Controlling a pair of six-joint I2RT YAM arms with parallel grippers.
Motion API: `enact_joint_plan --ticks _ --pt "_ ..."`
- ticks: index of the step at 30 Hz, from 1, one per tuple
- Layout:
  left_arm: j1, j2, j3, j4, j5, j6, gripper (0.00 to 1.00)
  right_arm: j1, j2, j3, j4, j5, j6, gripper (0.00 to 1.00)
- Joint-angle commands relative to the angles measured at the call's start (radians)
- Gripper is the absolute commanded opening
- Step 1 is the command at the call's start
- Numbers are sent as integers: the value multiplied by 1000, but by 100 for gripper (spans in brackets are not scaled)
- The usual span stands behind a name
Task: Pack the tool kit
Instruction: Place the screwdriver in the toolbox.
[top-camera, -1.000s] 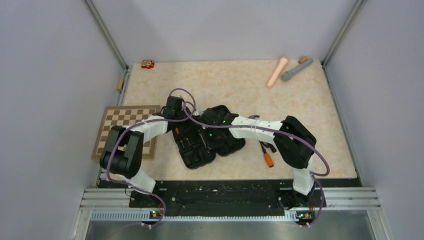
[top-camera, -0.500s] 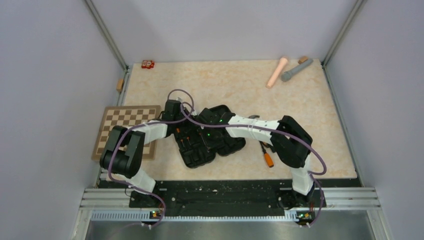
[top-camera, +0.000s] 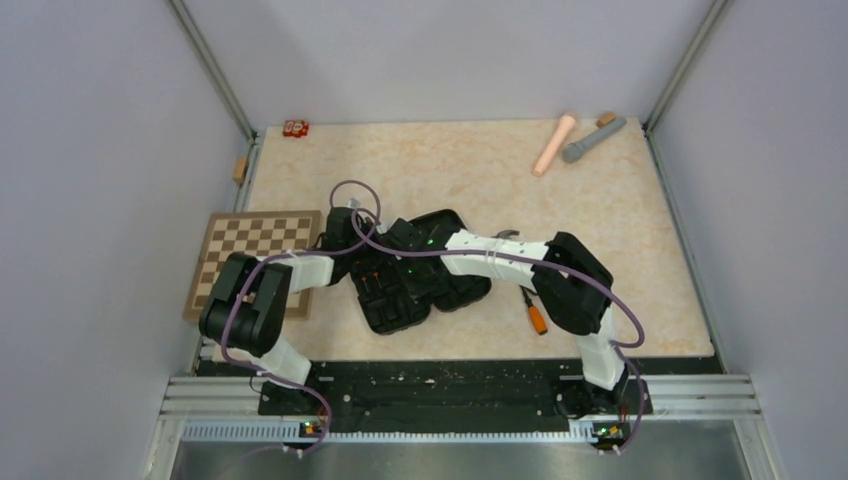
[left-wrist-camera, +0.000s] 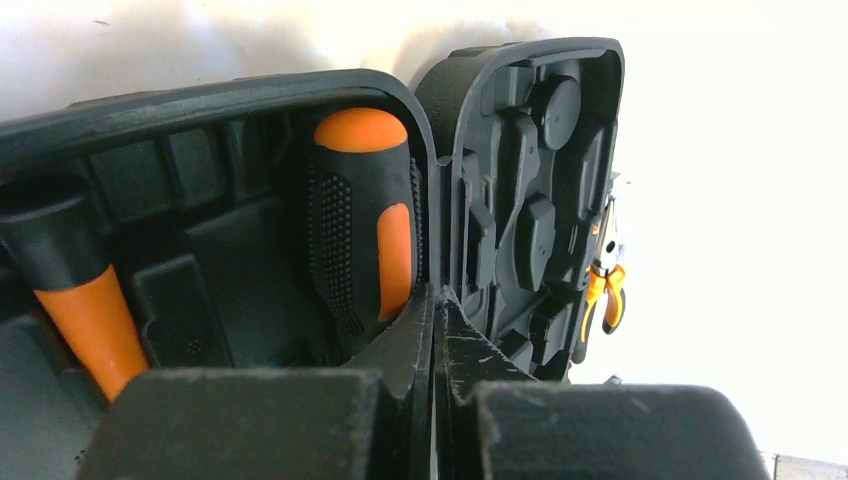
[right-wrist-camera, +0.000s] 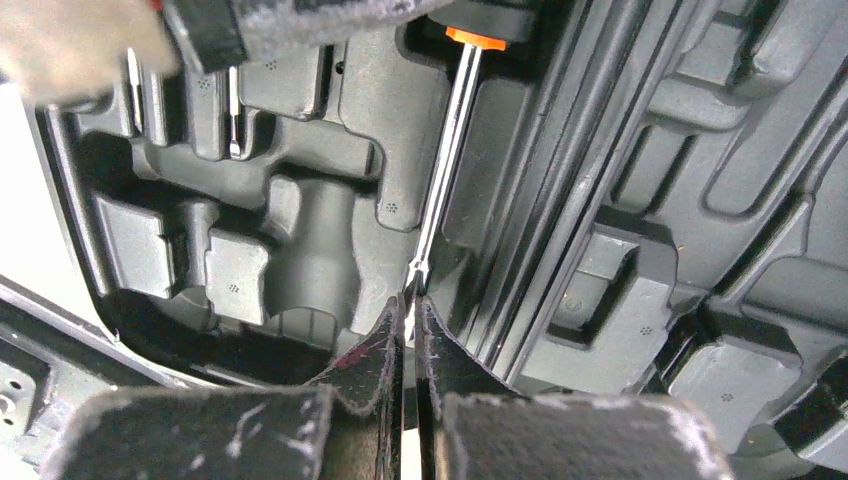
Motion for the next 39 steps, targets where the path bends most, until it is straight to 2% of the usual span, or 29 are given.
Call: enact_joint_plan --ticks 1,10,19,27,34,39 --pt "5 110 -74 -168 -123 10 0 13 105 -17 -74 69 -69 0" --pt "6 57 -21 -207 -147 47 0 1 37 50 -79 54 -86 0" --pt "14 104 -125 -116 -94 -63 0 -3 120 -38 -32 38 -79 0" --pt "46 126 -181 -88 -91 -119 0 -8 180 -30 -81 93 -87 0" --pt "80 135 -277 25 -37 -193 0 -60 123 -104 -66 112 -102 0" --pt "81 113 -249 -11 -50 -163 0 -94 84 -118 -65 132 -143 0"
